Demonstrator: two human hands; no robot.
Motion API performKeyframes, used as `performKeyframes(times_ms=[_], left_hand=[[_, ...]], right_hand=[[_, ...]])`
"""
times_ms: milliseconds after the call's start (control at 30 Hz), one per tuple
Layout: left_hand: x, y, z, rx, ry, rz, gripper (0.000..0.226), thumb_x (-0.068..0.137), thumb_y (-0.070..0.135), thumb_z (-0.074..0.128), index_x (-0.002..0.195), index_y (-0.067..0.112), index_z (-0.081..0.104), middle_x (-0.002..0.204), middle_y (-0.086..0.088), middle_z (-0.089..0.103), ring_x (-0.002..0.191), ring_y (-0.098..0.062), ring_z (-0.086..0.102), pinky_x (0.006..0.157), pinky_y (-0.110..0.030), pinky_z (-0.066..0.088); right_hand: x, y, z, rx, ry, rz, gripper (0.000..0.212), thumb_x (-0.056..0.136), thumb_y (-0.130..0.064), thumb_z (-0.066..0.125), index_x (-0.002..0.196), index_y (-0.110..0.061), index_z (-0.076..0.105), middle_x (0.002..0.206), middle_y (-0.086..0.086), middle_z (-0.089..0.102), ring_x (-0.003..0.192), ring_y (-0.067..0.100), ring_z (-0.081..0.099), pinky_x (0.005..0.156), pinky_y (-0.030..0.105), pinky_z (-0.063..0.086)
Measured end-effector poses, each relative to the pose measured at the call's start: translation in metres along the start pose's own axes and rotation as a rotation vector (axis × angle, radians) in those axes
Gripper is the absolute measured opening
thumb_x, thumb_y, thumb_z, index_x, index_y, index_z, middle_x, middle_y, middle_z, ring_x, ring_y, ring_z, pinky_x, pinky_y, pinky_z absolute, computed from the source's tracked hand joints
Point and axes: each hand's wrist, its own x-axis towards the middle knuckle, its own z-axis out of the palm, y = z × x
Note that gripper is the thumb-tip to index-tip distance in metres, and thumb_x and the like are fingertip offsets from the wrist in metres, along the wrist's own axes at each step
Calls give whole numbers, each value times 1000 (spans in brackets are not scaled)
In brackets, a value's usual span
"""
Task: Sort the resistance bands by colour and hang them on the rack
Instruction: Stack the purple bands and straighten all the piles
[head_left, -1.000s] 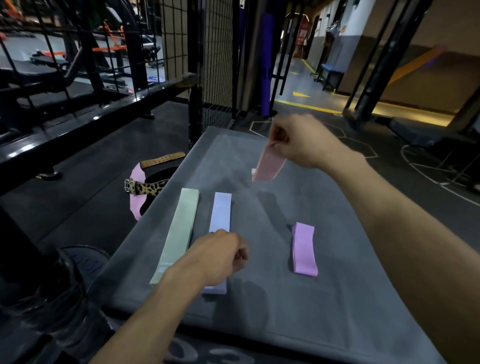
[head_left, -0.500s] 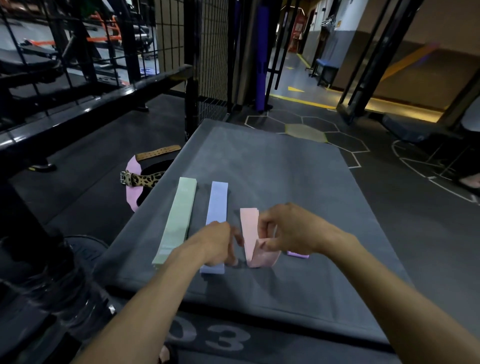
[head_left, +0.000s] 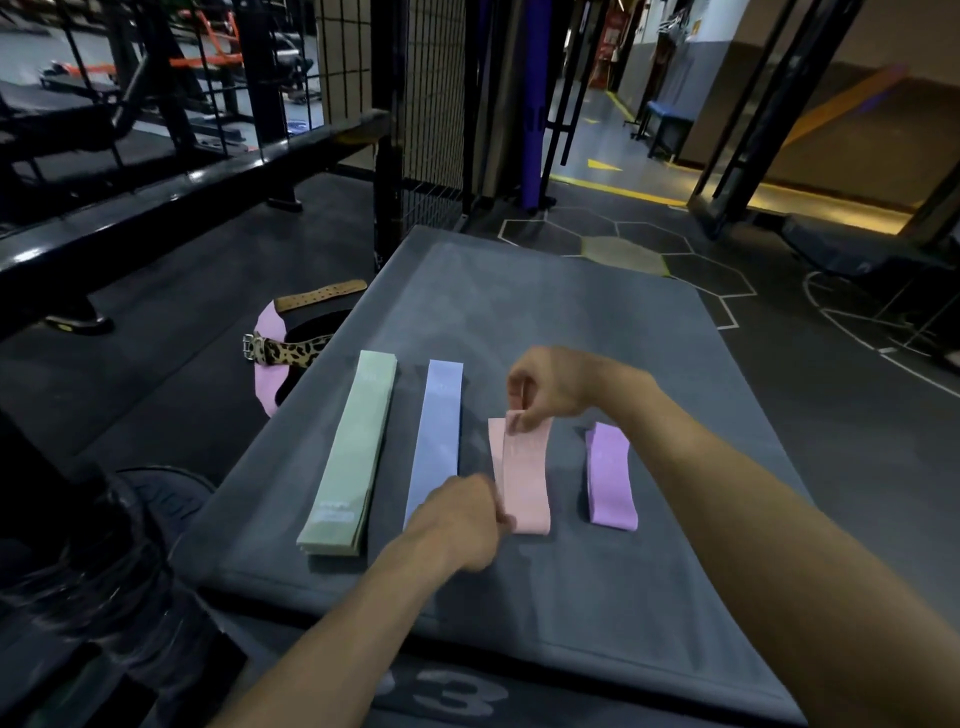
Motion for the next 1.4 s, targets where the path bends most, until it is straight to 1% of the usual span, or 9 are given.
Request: performKeyframes(times_ms=[100,267,467,600,767,933,1100,1233,1400], left_hand=[[5,6,1,84,30,-2,28,97,39,57,111,15,63,114,-9,67,102,-30,65,86,-37,55],[8,18,-1,193,80,-6,31,100,36,53,116,10,59,120,-12,64,108,-33,63,74,-32,41],[12,27,2,229,56,-57,30,92,36,54,109,14,66,108,-10,68,91,-31,63,75,-31,45],[12,30,9,231,118,-50,44,90,55,50,105,17,67,104,-7,69,93,-30,66,80,-33,50],[14,32,16,320,126,-35,64,89,73,46,109,16,66,105,-8,69,95,-28,66,73,-33,40],[15,31,23,401,185,-2,57,92,69,47,105,17,66,106,-6,70,98,-28,66,73,-34,38],[14,35,23,451,186,-15,51,93,61,49,111,16,63,110,-4,68,102,-27,66,75,-34,37],[15,35,24,473,192,-36,49,94,56,48,116,13,59,113,-4,66,104,-27,65,75,-33,35],[14,35,28,459,214,-43,52,95,56,49,120,10,54,114,-6,66,104,-28,65,75,-34,37]], right_hand=[[29,7,8,3,-32,39,24,75,-29,87,83,-22,67,86,-1,69,80,19,63,68,27,49],[57,14,25,-57,-45,89,28,81,-28,83,102,-15,71,105,3,71,86,20,59,62,27,42],[79,23,46,-76,-46,165,17,85,-32,79,91,-25,65,108,2,72,91,23,65,79,30,52],[81,25,50,-62,-60,164,25,87,-31,75,111,-26,70,114,-2,70,99,23,64,90,33,54],[76,32,51,-8,-95,131,28,88,-31,74,115,-25,72,113,-4,71,96,20,63,86,29,52],[72,40,54,-1,-111,140,25,91,-35,71,110,-20,71,108,0,71,93,24,65,83,35,55],[66,54,52,113,-151,179,14,91,-33,71,85,-23,62,84,-3,64,64,13,58,56,23,48],[66,61,48,218,-186,200,17,88,-28,77,80,-23,62,92,3,65,78,19,63,62,27,56],[62,66,43,358,-173,224,21,84,-17,81,98,-19,65,98,3,65,87,20,64,73,33,59]])
